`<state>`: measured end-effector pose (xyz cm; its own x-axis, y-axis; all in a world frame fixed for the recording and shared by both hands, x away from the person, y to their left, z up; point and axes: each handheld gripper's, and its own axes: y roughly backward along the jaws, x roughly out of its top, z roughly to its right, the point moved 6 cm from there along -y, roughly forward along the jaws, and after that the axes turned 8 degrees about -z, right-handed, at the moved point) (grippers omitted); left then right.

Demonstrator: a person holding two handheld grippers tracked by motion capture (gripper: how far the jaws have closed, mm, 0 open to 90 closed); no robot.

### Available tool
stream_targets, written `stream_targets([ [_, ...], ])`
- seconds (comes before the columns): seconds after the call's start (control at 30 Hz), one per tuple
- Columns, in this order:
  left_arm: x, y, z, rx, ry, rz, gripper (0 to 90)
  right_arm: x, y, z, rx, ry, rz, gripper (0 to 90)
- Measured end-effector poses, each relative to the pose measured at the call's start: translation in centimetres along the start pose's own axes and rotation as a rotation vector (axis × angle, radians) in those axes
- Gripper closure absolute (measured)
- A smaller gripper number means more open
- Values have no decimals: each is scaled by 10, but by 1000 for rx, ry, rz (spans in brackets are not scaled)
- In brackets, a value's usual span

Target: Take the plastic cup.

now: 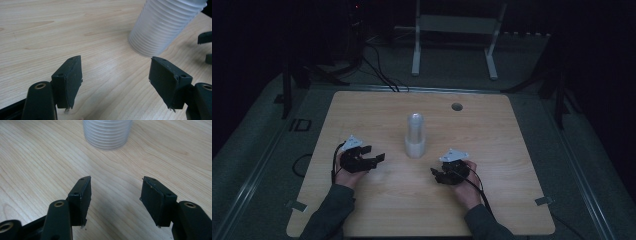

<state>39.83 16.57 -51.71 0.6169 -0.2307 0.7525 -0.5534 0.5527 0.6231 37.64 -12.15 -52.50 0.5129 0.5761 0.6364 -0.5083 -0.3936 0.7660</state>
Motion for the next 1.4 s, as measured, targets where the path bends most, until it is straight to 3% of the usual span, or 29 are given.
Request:
stream_targets([
  [0.33, 9, 10, 5, -21, -23, 31, 270, 12, -2, -8, 15, 15, -3, 425],
  [0.77, 31, 23, 11, -20, -68, 62, 262, 26, -4, -13, 9, 14, 24, 416],
  [1.4, 73, 32, 32, -29, -180, 72, 259, 42, -4, -11, 31, -13, 60, 411],
])
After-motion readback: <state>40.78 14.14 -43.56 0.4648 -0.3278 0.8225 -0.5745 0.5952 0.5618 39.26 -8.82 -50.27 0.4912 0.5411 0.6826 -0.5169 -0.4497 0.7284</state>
